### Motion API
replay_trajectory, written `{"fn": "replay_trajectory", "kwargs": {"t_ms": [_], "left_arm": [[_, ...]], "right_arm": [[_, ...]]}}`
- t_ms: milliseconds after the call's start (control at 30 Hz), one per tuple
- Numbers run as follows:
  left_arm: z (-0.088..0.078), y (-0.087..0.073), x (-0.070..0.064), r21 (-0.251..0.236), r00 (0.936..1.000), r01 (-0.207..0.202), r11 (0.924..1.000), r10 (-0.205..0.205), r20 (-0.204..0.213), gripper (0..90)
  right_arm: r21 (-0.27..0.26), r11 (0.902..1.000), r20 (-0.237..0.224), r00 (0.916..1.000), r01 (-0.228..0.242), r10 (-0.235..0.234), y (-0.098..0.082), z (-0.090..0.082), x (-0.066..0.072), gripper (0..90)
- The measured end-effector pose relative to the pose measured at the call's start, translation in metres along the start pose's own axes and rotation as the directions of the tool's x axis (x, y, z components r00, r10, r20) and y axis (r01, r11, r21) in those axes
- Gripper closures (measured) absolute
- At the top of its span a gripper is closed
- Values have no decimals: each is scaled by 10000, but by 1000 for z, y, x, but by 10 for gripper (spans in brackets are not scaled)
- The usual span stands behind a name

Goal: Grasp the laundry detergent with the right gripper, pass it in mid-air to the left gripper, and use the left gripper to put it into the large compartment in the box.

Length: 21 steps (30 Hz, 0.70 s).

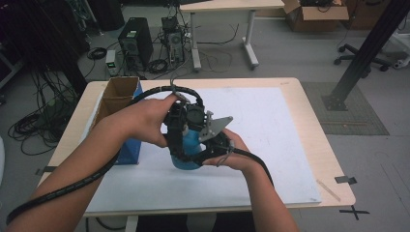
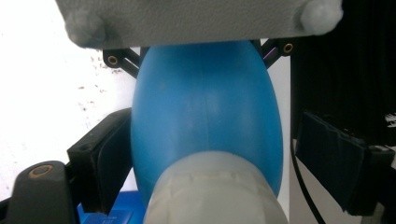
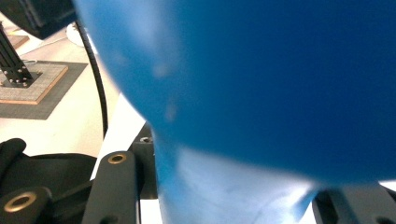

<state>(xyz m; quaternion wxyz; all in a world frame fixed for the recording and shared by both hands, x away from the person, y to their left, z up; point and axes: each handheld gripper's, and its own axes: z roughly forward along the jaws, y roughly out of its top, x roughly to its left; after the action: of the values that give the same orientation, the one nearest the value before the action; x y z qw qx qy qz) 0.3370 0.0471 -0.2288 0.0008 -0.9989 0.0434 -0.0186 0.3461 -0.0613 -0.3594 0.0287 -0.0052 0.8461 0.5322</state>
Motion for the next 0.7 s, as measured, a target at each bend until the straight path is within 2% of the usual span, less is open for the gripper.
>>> {"fn": "replay_trajectory", "kwargs": {"t_ms": [267, 400, 500, 700], "left_arm": [[1, 1, 0, 41, 9999, -22, 10000, 23, -99, 195], [2, 1, -1, 121, 9995, -78, 9999, 82, -304, 223], [3, 1, -1, 121, 9995, -35, 9999, 39, -327, 257], [2, 1, -1, 187, 9987, -17, 9998, 27, -516, 265]], "right_arm": [[15, 10000, 67, 10000, 62, -62, 0, -1, 0, 461], [-25, 10000, 68, 10000, 25, -25, 1, -2, 0, 460], [-86, 9998, 115, 9998, 176, -175, 1, -1, -1, 460], [-119, 9998, 119, 9998, 177, -176, 1, -1, 0, 460]]}}
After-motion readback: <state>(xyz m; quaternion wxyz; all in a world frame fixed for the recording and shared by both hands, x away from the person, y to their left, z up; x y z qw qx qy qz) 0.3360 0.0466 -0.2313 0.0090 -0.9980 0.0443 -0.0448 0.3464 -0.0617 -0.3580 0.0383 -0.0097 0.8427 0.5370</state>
